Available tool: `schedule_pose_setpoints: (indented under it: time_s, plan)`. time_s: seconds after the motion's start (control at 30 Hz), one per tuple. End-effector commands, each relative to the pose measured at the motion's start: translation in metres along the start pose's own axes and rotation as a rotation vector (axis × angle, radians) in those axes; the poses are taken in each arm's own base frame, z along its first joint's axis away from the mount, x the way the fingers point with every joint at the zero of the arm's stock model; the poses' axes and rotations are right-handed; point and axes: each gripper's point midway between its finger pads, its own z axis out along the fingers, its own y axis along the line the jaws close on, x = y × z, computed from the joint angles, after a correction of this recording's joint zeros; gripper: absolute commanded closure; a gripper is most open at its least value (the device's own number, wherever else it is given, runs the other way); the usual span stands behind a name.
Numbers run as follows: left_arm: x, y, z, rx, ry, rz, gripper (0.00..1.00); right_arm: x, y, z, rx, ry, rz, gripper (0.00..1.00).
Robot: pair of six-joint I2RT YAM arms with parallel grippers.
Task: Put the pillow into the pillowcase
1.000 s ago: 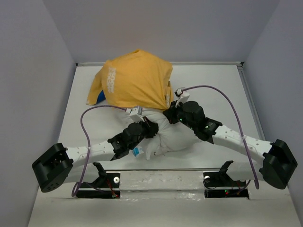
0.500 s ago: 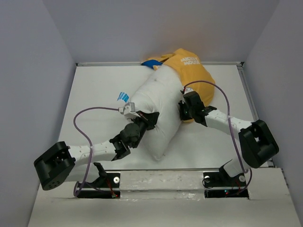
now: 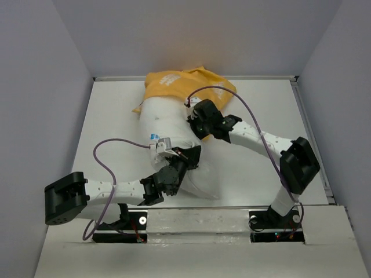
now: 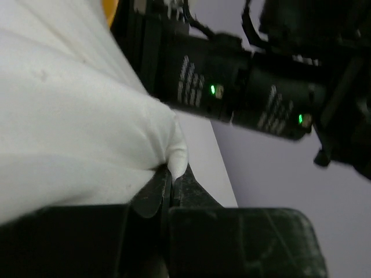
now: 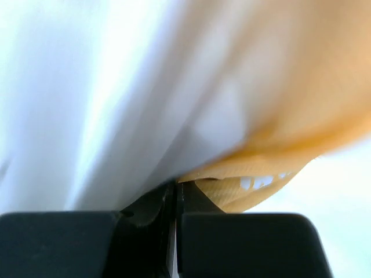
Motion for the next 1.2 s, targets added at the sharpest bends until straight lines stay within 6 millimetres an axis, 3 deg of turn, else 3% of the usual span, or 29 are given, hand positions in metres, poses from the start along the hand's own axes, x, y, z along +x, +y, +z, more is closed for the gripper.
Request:
schedule_pose_setpoints:
  time_s: [0.0, 0.03, 0.07, 0.1, 0.13, 0.2, 0.23, 0.3, 0.37, 0.4, 0.43, 0.47, 0.5, 0.53, 0.57, 0.6, 0.67, 0.7, 0.73, 0.8, 0.83, 0.87, 0.9, 0.93, 0.97, 1.0, 1.03, 1.13, 1.17]
  plan:
    - [0.011, -0.027, -0.024, 0.114, 0.087, -0.105, 1.0, 0.044, 0.079, -0.05, -0.221, -0.103, -0.001, 1.0]
    - [0.01, -0.024, -0.025, 0.106, 0.081, -0.121, 1.0, 0.042, 0.079, -0.075, -0.249, -0.185, 0.012, 1.0]
    - [0.01, -0.019, -0.027, 0.102, 0.084, -0.123, 1.0, 0.064, 0.07, -0.078, -0.229, -0.165, 0.026, 1.0]
    - [0.011, -0.018, -0.029, 0.103, 0.085, -0.122, 1.0, 0.081, 0.054, -0.079, -0.177, -0.144, 0.062, 1.0]
    - [0.008, -0.017, -0.029, 0.098, 0.074, -0.12, 1.0, 0.104, 0.021, -0.083, -0.052, -0.112, 0.1, 1.0]
    - [0.008, -0.018, -0.031, 0.097, 0.07, -0.124, 1.0, 0.113, -0.024, -0.087, 0.034, -0.133, 0.207, 1.0]
    - [0.009, -0.019, -0.032, 0.098, 0.073, -0.122, 1.0, 0.107, -0.034, -0.091, 0.014, -0.167, 0.241, 1.0]
    - [0.018, -0.024, -0.034, 0.107, 0.093, -0.118, 1.0, 0.09, -0.05, -0.097, -0.036, -0.221, 0.266, 1.0]
    - [0.023, -0.04, -0.031, 0.132, 0.104, -0.124, 1.0, 0.049, -0.051, -0.104, -0.046, -0.281, 0.225, 1.0]
    - [0.036, -0.041, -0.029, 0.136, 0.126, -0.089, 1.0, 0.041, -0.051, -0.094, -0.069, -0.257, 0.208, 1.0]
    - [0.036, -0.062, -0.025, 0.178, 0.129, -0.112, 1.0, 0.003, -0.048, -0.103, -0.098, -0.319, 0.182, 1.0]
    - [0.055, -0.06, -0.02, 0.178, 0.156, -0.066, 1.0, -0.004, -0.045, -0.09, -0.146, -0.291, 0.151, 1.0]
    - [0.05, -0.075, -0.019, 0.208, 0.151, -0.096, 1.0, -0.028, -0.043, -0.1, -0.15, -0.343, 0.125, 1.0]
    - [0.067, -0.072, -0.014, 0.205, 0.171, -0.048, 1.0, -0.033, -0.038, -0.086, -0.196, -0.313, 0.11, 1.0]
    - [0.068, -0.085, -0.011, 0.229, 0.168, -0.065, 0.86, -0.065, -0.032, -0.095, -0.229, -0.353, 0.053, 1.0]
    - [0.076, -0.083, -0.008, 0.234, 0.173, -0.034, 0.75, -0.059, -0.026, -0.08, -0.285, -0.284, 0.043, 1.0]
    - [0.076, -0.095, -0.009, 0.272, 0.179, -0.019, 0.45, -0.075, -0.021, -0.081, -0.318, -0.286, 0.001, 1.0]
    - [0.067, -0.102, -0.012, 0.289, 0.166, -0.013, 0.06, -0.081, -0.025, -0.083, -0.321, -0.293, -0.025, 1.0]
    - [0.059, -0.101, -0.013, 0.286, 0.139, 0.044, 0.01, -0.085, -0.026, -0.088, -0.306, -0.288, -0.026, 1.0]
    - [0.028, -0.104, -0.023, 0.271, 0.107, 0.099, 0.01, -0.084, -0.035, -0.097, -0.238, -0.292, -0.027, 0.97]
    - [0.011, -0.095, -0.024, 0.22, 0.067, 0.126, 0.01, -0.064, -0.038, -0.094, -0.221, -0.259, -0.009, 0.92]
    - [-0.001, -0.082, -0.026, 0.176, 0.055, 0.21, 0.01, -0.064, -0.037, -0.112, -0.196, -0.295, 0.003, 0.89]
    - [-0.036, -0.089, -0.033, 0.174, 0.003, 0.189, 0.01, -0.056, -0.042, -0.116, -0.165, -0.297, 0.022, 0.84]
    - [-0.051, -0.085, -0.034, 0.146, -0.016, 0.217, 0.01, -0.038, -0.055, -0.111, -0.089, -0.278, 0.058, 0.68]
    - [-0.068, -0.079, -0.034, 0.104, -0.042, 0.231, 0.01, -0.033, -0.064, -0.116, -0.046, -0.287, 0.081, 0.59]
    - [-0.095, -0.068, -0.033, 0.051, -0.062, 0.239, 0.01, -0.034, -0.073, -0.126, 0.024, -0.317, 0.114, 0.51]
    - [-0.103, -0.06, -0.031, 0.029, -0.05, 0.237, 0.01, -0.031, -0.075, -0.129, 0.041, -0.321, 0.126, 0.39]
    - [-0.129, -0.017, -0.027, -0.06, -0.02, 0.222, 0.01, -0.043, -0.061, -0.155, -0.014, -0.386, 0.124, 0.29]
    - [-0.143, 0.007, -0.02, -0.115, -0.026, 0.224, 0.01, -0.045, -0.053, -0.161, -0.049, -0.397, 0.116, 0.27]
